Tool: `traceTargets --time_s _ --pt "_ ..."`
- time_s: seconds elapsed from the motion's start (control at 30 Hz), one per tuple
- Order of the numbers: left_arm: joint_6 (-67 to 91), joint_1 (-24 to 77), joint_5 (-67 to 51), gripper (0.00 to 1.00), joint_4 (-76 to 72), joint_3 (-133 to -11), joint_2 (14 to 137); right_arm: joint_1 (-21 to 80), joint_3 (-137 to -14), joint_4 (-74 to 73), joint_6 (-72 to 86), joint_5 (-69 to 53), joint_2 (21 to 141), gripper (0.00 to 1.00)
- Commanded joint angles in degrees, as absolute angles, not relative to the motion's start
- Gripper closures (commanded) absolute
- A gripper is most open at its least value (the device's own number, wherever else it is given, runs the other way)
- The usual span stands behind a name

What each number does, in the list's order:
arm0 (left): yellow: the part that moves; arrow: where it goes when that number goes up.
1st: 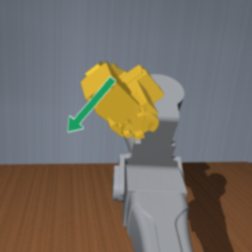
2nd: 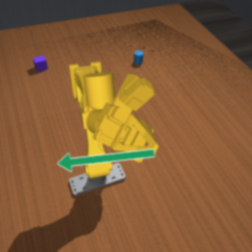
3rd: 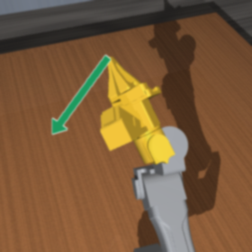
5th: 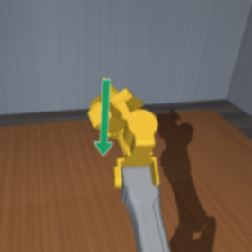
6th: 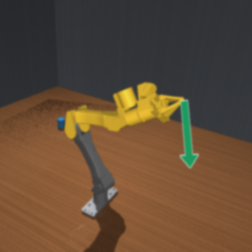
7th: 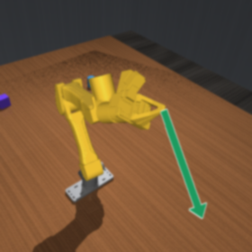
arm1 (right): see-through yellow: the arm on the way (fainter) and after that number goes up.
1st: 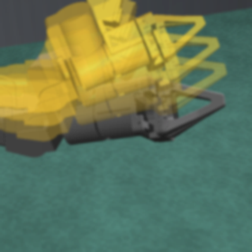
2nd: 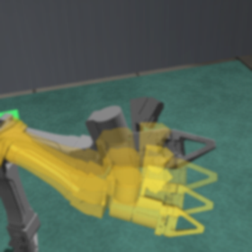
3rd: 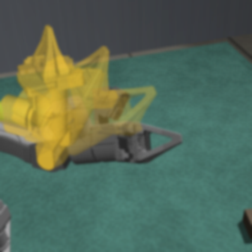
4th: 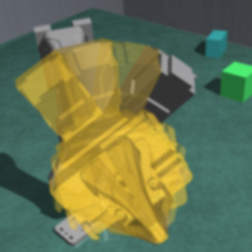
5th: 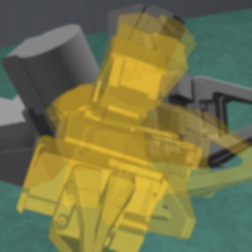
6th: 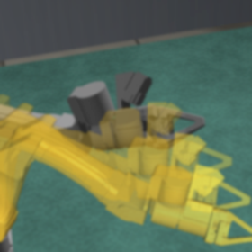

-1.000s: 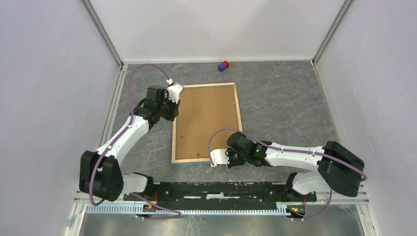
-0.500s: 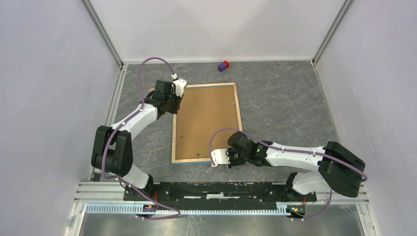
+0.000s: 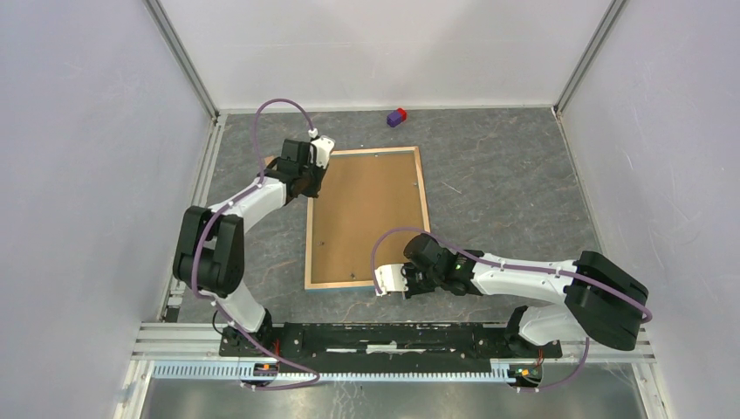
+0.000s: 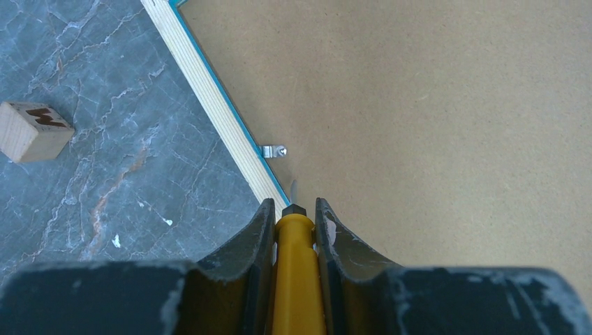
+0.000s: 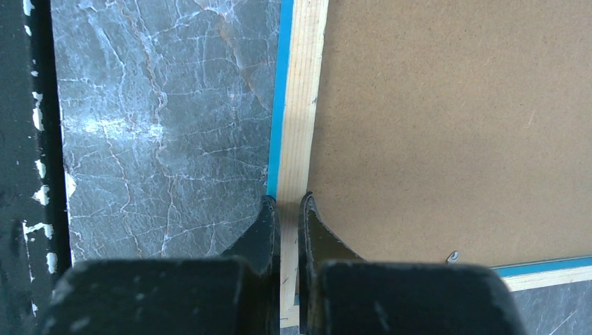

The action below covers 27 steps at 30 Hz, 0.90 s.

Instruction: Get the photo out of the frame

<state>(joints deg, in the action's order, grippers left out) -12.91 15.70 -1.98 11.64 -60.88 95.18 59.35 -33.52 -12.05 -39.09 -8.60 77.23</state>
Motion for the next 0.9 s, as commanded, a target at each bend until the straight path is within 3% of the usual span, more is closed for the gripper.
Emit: traceTargets --time_s 0.0,0.87 --pt "-12.78 15.19 -0.34 0.98 7.52 -63.46 97.05 59.59 -29.88 -17.89 -41.22 -11.24 80.61 1.00" --pt "-13.73 14.33 -1.73 0.98 6.22 -64.89 100.22 59.59 -30.02 -17.89 -41.52 -10.93 81.57 1.00"
